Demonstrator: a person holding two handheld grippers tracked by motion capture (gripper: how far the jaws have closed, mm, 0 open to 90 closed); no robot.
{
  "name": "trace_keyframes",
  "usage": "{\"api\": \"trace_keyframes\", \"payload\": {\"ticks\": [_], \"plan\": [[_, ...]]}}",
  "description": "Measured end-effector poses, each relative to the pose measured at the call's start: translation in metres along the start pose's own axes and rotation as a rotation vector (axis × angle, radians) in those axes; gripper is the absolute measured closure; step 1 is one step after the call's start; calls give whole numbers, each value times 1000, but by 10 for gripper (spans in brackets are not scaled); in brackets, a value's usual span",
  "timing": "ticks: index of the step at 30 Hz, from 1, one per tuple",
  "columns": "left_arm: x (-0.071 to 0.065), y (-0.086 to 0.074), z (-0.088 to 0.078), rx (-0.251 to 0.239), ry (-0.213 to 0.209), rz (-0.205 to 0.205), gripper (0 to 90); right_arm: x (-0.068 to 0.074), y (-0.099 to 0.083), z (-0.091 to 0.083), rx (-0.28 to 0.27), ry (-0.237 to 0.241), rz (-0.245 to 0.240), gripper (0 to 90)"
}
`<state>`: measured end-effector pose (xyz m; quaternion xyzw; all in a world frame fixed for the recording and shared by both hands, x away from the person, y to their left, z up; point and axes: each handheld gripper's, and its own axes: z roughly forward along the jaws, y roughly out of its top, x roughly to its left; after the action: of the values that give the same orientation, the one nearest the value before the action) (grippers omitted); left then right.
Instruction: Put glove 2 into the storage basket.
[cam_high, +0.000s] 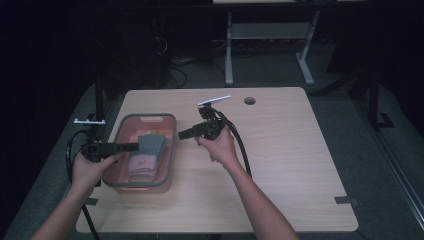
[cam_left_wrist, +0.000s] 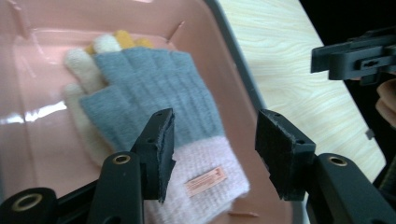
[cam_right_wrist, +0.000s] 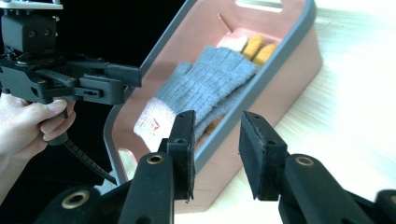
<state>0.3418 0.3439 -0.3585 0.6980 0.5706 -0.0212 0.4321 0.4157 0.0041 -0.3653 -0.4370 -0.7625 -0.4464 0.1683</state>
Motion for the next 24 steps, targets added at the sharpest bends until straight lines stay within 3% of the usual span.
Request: {"api": "trace_keyframes", "payload": {"ticks": [7, 12, 24], "plan": [[-10, 2, 3, -12, -28, 18, 470, -8, -5, -11, -13, -8, 15, 640], [-18, 5, 8, -19, -70, 14, 459, -12, -8, -16, -17, -8, 22, 628], [-36, 7, 19, -14, -104, 42, 437, -24, -17, -33, -34, -26, 33, 605]]}}
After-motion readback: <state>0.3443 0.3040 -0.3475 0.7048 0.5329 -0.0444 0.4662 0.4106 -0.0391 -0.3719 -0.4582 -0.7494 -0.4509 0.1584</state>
